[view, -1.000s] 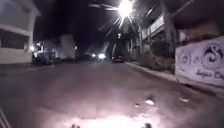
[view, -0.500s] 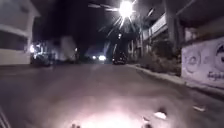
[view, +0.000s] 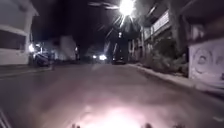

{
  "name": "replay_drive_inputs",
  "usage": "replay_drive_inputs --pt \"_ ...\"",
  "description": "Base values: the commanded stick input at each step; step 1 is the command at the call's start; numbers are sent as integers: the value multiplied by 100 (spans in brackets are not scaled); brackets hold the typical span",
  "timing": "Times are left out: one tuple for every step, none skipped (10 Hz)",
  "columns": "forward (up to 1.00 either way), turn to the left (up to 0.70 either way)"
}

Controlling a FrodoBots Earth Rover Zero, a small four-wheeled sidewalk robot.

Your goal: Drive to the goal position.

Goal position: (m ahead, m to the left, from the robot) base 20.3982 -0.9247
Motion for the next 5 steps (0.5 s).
replay_drive_inputs --pt "70 0" --pt "70 0" --pt "70 0" --pt "70 0" --pt "70 0"
